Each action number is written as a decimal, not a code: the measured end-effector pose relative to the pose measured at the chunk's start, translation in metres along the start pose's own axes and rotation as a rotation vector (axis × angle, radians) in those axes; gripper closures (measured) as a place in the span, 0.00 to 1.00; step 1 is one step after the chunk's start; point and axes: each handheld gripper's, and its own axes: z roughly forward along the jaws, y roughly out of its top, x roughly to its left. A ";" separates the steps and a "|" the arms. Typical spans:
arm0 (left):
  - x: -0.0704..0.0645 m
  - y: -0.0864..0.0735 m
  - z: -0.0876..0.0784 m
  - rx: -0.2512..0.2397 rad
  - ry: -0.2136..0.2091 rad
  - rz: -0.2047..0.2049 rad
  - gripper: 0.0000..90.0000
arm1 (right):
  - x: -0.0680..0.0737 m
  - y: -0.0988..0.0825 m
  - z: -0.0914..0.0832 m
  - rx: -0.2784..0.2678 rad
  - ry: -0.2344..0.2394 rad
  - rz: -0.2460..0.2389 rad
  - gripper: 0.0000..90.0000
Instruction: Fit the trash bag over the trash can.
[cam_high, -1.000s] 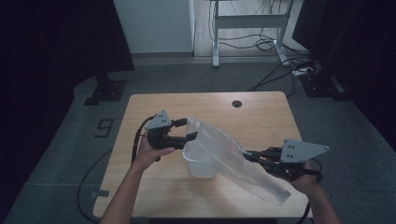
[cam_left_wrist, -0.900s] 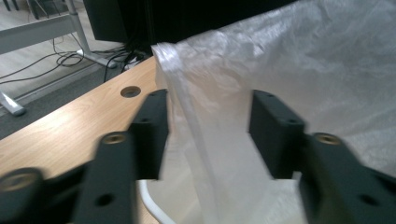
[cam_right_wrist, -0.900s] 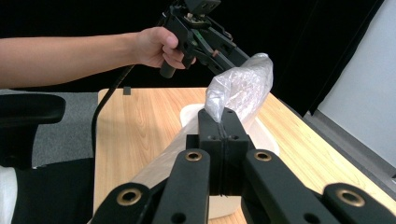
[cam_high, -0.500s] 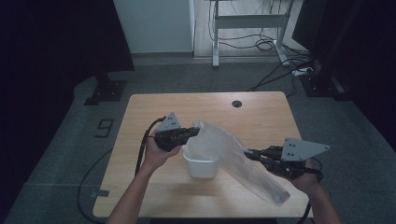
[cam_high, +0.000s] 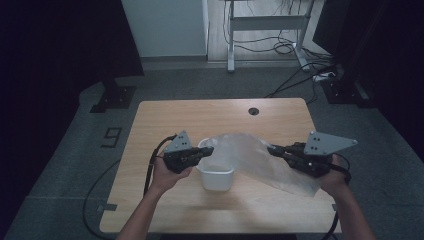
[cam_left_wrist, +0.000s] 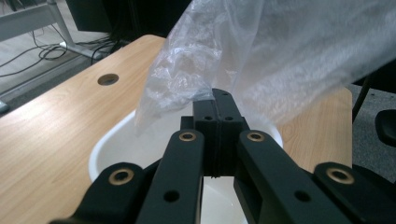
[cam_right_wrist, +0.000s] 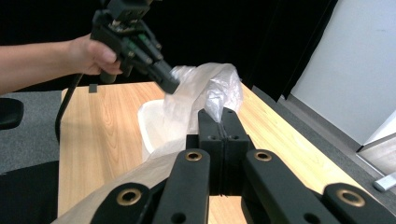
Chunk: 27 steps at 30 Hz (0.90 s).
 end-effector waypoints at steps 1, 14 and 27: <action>0.000 -0.002 0.001 0.006 -0.005 -0.002 1.00 | -0.001 0.002 0.002 0.003 0.001 -0.004 0.99; -0.006 -0.011 -0.009 -0.039 0.059 0.027 0.64 | -0.006 0.004 0.022 0.029 0.038 -0.002 0.99; 0.006 0.003 -0.027 -0.090 0.104 0.060 0.38 | -0.006 -0.001 0.021 0.039 0.074 -0.004 0.99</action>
